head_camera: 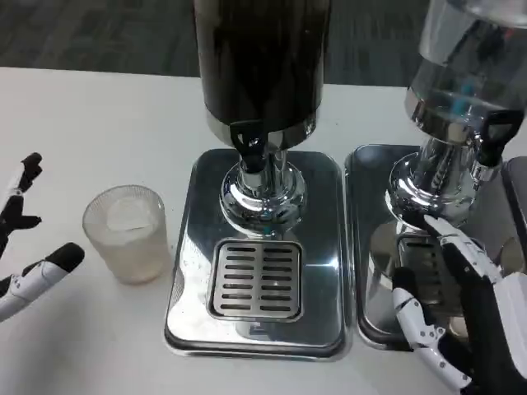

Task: Grasp the cup under the faucet to collect the drink, then remove the cup.

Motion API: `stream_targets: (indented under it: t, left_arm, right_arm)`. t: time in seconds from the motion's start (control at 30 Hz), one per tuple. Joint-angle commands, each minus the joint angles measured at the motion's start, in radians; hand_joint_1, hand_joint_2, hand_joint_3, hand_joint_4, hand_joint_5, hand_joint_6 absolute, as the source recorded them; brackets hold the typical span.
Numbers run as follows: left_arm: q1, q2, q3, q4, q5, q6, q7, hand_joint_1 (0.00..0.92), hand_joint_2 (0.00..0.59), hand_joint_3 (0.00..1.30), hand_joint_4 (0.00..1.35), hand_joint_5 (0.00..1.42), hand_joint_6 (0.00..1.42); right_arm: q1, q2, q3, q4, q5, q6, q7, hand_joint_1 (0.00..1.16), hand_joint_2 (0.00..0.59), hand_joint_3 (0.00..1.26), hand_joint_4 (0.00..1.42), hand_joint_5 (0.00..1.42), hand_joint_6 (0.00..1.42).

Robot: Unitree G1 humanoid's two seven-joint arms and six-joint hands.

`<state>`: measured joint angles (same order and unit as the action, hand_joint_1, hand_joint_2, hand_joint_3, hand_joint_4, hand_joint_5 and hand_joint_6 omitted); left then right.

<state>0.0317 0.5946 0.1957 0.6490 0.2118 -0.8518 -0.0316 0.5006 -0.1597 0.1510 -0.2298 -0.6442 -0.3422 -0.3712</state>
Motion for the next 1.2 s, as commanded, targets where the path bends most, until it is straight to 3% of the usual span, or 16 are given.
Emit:
stream_targets:
  t: [0.03,0.57,1.2]
  left_arm:
    - [-0.037,0.025,-0.027,0.052,0.020,-0.025,0.000,0.080,0.016,0.00,0.00,0.05,0.27]
    - [-0.147,0.056,-0.089,0.168,0.081,-0.029,0.040,0.135,0.015,0.00,0.00,0.06,0.28]
    - [-0.230,0.064,-0.177,0.368,0.151,-0.111,0.140,0.143,0.002,0.00,0.00,0.08,0.29]
  right_arm:
    - [0.006,0.012,0.011,-0.008,-0.005,0.005,-0.002,0.34,0.422,0.24,0.17,0.15,0.13]
    - [-0.038,0.015,0.042,-0.014,-0.024,0.011,0.023,0.34,0.422,0.25,0.19,0.19,0.13]
    - [-0.031,0.020,0.057,-0.012,-0.022,0.010,0.022,0.34,0.422,0.26,0.21,0.19,0.13]
